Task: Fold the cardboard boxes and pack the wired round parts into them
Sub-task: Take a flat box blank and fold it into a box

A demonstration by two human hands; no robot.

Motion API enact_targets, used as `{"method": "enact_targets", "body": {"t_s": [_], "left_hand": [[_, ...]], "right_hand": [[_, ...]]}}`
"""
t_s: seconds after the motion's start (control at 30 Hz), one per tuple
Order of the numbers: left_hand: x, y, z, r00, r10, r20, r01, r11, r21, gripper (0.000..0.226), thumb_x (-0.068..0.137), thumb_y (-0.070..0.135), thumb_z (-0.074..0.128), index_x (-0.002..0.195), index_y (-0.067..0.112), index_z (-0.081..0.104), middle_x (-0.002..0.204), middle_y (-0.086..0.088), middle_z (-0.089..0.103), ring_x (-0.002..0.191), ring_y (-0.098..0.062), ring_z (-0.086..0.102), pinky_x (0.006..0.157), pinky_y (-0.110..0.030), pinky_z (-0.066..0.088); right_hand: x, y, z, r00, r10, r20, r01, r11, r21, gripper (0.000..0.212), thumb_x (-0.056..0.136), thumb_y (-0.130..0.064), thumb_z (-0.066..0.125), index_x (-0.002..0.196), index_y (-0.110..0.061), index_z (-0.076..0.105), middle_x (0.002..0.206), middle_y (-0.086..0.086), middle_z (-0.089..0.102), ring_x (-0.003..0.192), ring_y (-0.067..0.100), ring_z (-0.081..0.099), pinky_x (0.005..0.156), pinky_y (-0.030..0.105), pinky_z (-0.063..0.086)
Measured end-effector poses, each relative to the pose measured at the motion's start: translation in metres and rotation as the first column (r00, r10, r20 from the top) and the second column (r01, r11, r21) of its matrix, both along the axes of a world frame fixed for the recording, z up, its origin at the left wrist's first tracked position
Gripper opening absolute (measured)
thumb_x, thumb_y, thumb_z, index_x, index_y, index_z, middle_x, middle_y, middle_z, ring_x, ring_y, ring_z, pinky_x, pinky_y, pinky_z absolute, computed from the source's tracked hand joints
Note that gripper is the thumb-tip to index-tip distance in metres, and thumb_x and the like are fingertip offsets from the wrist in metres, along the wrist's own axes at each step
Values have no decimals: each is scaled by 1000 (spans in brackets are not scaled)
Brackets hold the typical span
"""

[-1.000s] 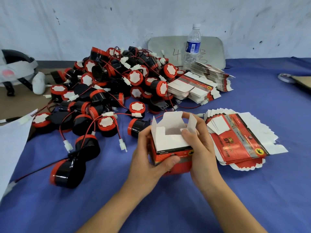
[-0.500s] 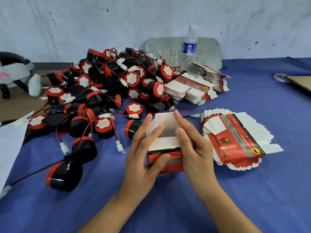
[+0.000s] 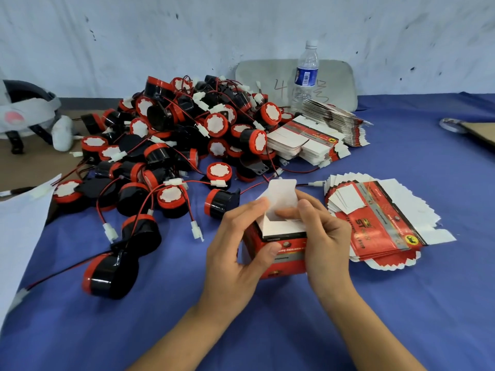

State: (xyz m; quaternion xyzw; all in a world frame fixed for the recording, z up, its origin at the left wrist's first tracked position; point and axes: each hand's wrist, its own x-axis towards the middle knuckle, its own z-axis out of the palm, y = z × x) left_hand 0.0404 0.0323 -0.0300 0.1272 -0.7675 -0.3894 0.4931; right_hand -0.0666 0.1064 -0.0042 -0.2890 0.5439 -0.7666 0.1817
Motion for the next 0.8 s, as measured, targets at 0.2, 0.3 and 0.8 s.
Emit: {"method": "enact_targets", "body": {"t_s": [0.2,0.3,0.8], "left_hand": [[1,2,4,1000,16,-5,-16,998,-65,41,93,48,53,130,30,51,130,29,47,126,-3,49,98,-20,45],[1,1,4,1000,17,-7,-17,998,-66,40,93,46,53,130,32,50,130,28,48,126,-4,49,97,-19,45],[1,2,6,996,14,84,-6,996,-94,26,94,45,53,114,30,56,117,20,57,114,-5,56,92,-15,44]], "right_hand": [[-1,0,0,1000,9,-2,-9,1000,10,40,96,-9,50,70,-16,79,106,0,71,103,-3,63,74,8,45],[-1,0,3,1000,20,-13,-20,999,29,42,98,-5,47,71,-15,78,108,5,70,101,-9,60,72,5,44],[-7,-1,2,985,141,103,-144,989,19,42,92,1,45,68,-12,76,96,-6,69,84,-3,66,65,13,50]]}}
